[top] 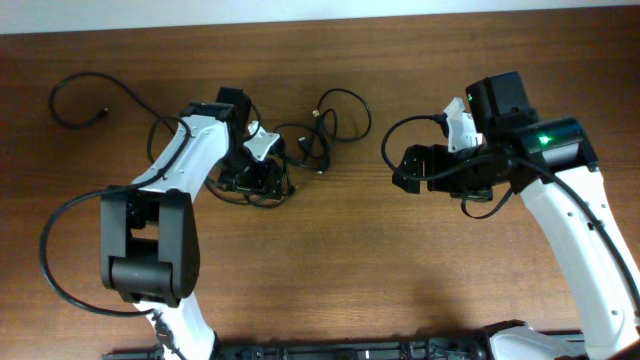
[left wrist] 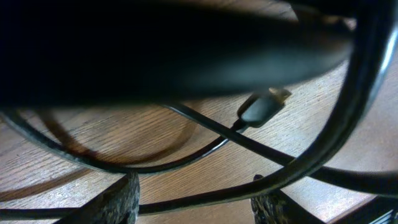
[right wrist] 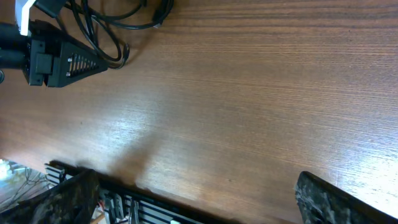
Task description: Untangle cables
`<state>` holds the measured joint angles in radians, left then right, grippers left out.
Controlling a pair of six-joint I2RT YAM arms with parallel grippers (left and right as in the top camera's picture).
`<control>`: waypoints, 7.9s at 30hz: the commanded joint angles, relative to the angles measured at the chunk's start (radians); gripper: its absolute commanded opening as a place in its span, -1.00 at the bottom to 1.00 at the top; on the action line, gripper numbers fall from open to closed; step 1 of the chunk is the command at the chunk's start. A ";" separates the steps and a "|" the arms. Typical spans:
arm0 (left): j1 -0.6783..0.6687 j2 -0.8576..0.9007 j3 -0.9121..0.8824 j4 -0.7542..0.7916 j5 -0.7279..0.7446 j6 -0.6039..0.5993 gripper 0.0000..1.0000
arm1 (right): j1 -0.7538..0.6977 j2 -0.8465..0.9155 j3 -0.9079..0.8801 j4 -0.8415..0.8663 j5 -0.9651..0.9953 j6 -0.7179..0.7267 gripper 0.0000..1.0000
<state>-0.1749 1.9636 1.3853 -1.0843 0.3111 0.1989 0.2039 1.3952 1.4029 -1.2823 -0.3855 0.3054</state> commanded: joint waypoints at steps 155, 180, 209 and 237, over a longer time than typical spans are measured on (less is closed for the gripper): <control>0.063 0.040 0.466 -0.246 -0.073 0.036 0.81 | 0.006 0.071 -0.019 -0.070 0.098 0.044 0.97; 0.060 -0.333 0.305 0.115 0.385 0.441 -1.00 | 0.006 0.071 -0.019 -0.067 0.098 0.044 0.97; 0.043 -0.576 0.305 0.896 0.363 -0.865 -1.00 | 0.152 0.072 -0.019 0.306 -0.250 0.037 0.97; 0.006 -0.576 0.305 0.678 0.052 -1.215 -1.00 | 0.414 0.171 -0.011 0.593 0.161 0.311 -0.92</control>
<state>-0.1730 1.4059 1.6810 -0.3466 0.5575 -1.0153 0.6407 1.5898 1.3811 -0.6121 -0.3264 0.5461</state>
